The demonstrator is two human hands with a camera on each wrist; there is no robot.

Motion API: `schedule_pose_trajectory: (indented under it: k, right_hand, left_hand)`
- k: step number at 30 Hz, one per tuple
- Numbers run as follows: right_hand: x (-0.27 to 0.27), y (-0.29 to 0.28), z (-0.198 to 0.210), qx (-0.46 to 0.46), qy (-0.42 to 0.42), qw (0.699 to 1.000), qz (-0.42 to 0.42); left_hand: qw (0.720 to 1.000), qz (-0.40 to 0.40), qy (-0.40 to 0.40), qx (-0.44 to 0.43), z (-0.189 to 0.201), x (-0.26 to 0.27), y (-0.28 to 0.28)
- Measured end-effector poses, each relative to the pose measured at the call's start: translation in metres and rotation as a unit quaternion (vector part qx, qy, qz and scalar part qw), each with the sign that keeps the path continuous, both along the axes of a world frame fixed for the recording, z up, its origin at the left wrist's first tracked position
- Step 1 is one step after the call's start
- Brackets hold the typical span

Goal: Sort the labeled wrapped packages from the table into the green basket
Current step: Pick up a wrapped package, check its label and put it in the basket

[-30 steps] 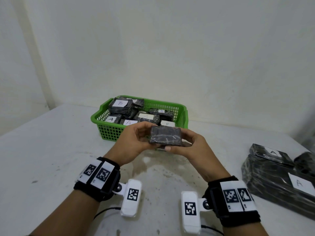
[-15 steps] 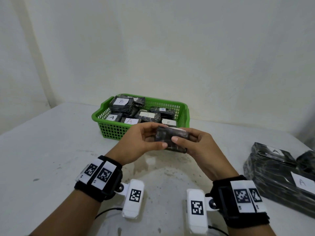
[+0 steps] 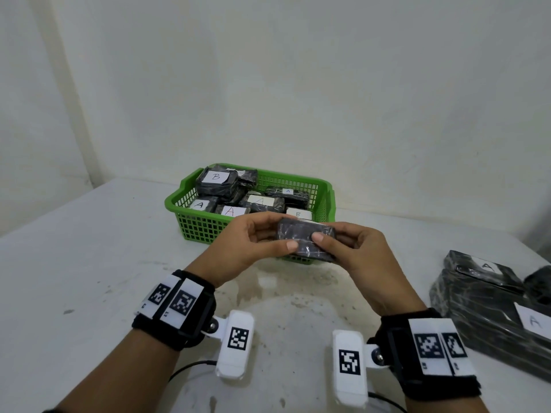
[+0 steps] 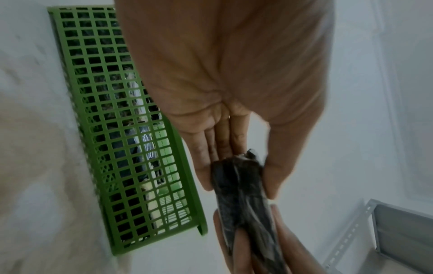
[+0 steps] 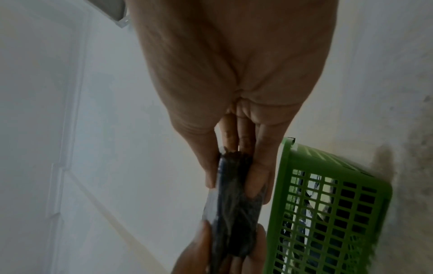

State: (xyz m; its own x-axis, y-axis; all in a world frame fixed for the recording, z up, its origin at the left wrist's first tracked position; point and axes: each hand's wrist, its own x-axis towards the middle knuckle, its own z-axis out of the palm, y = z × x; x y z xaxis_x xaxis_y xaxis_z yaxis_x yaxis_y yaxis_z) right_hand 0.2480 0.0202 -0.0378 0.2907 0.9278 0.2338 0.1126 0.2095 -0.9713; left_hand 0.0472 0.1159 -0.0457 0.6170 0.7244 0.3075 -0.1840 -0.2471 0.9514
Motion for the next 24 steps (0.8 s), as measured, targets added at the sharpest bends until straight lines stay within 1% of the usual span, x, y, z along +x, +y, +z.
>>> schedule_pose_trajectory:
  k: [4,6,8,11,13,16,20,24]
  right_hand:
    - [-0.0020,-0.0013,-0.0009,-0.008,-0.024,0.999,0.019]
    - [-0.0025,-0.0010,-0.0017,-0.006,-0.034,0.999,0.024]
    - [-0.0008,-0.0002,-0.0026,0.004,-0.036,0.999,0.010]
    - [0.0004,-0.0009,-0.0018,0.002,-0.041,0.999,0.016]
    - [-0.0003,-0.0020,-0.0005,-0.016,-0.019,0.999,0.038]
    - [-0.0011,-0.0014,0.0002,-0.050,0.044,0.997,0.050]
    - [-0.0049,0.0007,-0.0025,-0.051,0.060,0.995,0.062]
    - [-0.0077,0.0045,-0.0057,-0.053,0.068,0.995,0.047]
  left_hand:
    - [1.000,0.023,-0.013,0.007,-0.0040,0.0013,0.0037]
    - [1.000,0.010,-0.020,0.005,-0.0031,-0.0009,0.0046]
    - [1.000,-0.006,-0.027,0.003,-0.0029,-0.0008,0.0038]
    - [0.999,0.012,-0.028,0.040,-0.0051,0.0009,0.0045]
    - [0.997,0.011,-0.024,0.067,-0.0061,0.0008,0.0050]
    - [0.996,-0.021,-0.021,0.088,-0.0044,0.0006,0.0016]
    - [0.989,-0.025,0.019,0.144,-0.0019,0.0027,-0.0035]
    - [0.984,-0.009,0.033,0.174,-0.0027,0.0033,-0.0035]
